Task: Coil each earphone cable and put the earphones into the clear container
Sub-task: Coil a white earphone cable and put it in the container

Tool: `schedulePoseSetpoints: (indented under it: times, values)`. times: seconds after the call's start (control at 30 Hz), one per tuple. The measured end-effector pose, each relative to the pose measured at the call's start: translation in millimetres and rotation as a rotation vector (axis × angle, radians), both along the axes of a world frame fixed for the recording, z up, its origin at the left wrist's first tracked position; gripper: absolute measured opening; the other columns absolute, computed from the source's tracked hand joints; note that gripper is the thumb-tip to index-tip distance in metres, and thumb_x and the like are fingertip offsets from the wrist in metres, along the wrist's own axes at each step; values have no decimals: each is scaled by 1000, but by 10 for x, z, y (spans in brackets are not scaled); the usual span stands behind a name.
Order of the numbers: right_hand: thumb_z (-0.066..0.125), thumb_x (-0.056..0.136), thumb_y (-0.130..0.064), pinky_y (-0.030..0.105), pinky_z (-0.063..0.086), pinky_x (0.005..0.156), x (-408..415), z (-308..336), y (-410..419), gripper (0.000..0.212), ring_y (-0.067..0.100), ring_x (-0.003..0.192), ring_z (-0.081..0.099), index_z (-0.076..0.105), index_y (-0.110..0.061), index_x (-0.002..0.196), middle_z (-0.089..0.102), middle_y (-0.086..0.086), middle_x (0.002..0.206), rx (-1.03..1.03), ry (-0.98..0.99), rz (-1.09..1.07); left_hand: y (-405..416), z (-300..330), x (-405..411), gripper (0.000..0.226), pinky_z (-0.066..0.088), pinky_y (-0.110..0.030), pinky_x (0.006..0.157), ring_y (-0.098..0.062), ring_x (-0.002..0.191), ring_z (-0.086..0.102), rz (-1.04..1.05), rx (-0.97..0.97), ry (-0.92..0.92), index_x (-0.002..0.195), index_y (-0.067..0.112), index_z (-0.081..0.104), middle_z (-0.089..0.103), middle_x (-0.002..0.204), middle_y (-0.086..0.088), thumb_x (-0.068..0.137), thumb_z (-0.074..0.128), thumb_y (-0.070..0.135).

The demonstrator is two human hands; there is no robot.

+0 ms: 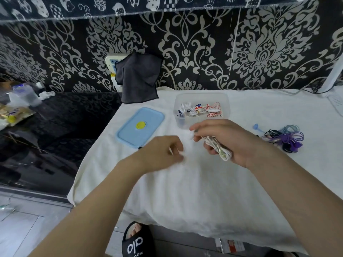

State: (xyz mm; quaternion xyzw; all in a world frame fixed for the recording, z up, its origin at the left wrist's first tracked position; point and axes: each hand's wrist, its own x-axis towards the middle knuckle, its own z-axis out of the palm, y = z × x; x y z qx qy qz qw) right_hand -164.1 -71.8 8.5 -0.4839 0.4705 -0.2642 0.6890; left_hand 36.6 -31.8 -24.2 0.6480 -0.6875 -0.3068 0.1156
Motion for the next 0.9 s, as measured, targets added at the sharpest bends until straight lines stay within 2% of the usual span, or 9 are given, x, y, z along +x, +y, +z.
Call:
schedulePoseSetpoints:
  times: [0.07, 0.17, 0.27, 0.4, 0.5, 0.6, 0.67, 0.77, 0.9]
  values:
    - [66, 88, -9, 24, 41, 48, 14, -53, 15, 14, 13, 49, 52, 75, -12, 97, 71, 7, 81, -109, 171, 34, 34, -122, -28, 21, 48, -22, 72, 0, 70, 54, -87, 60, -112, 104, 23, 67, 62, 93, 8, 86, 75, 30]
    - [63, 90, -11, 24, 46, 53, 42, -106, 22, 14, 12, 50, 53, 75, -16, 94, 75, 9, 86, -234, 300, 51, 19, -187, -62, 16, 47, -26, 76, -4, 73, 51, -142, -20, -146, 100, 19, 67, 63, 95, 0, 86, 73, 23]
    - [62, 90, -11, 25, 48, 55, 45, -147, 23, 15, 12, 51, 52, 74, -18, 93, 73, 12, 88, -323, 346, 73, 6, -209, -46, 8, 50, -31, 76, -13, 78, 55, -159, -38, -131, 88, 18, 65, 64, 88, -1, 83, 69, 15]
    - [65, 87, -13, 27, 52, 58, 17, -190, 9, 14, 8, 47, 55, 71, -24, 92, 70, -4, 82, -447, 405, 64, 9, -172, -26, 8, 50, -29, 70, -12, 73, 59, -125, -76, -46, 84, 16, 61, 63, 80, 5, 85, 68, 12]
    - [69, 87, -15, 30, 54, 58, 30, -169, 9, 11, 9, 54, 59, 68, -23, 93, 72, -5, 81, -448, 371, 36, -25, -72, -11, 12, 53, -31, 68, -14, 71, 64, -25, -154, 80, 87, 18, 60, 64, 80, 10, 86, 70, 12]
    - [69, 88, -12, 20, 51, 53, 58, -114, 20, 8, 18, 73, 66, 70, -16, 96, 77, -2, 81, -381, 275, 23, -27, 63, -43, 17, 55, -34, 71, -20, 76, 65, 66, -237, 257, 86, 19, 62, 68, 82, 3, 84, 73, 7]
    - [68, 90, -9, 18, 51, 52, 59, -61, 26, 9, 17, 77, 67, 70, -12, 97, 78, 2, 83, -344, 216, 6, -13, 144, -65, 18, 55, -33, 72, -22, 77, 66, 112, -254, 337, 85, 18, 63, 71, 85, -1, 82, 73, 3]
    - [65, 91, -6, 17, 46, 47, 49, -2, 38, 10, 4, 62, 63, 71, -12, 96, 78, 4, 84, -289, 133, -20, 8, 222, -78, 17, 51, -22, 66, -7, 69, 65, 137, -273, 372, 83, 15, 66, 71, 80, 6, 81, 76, 2]
    - [64, 92, -6, 12, 42, 46, 55, 38, 54, 10, -5, 49, 57, 71, -12, 96, 78, 6, 85, -257, 78, -40, 25, 261, -92, 19, 48, -26, 66, -12, 67, 61, 152, -279, 402, 82, 18, 65, 70, 75, -5, 81, 75, 1]
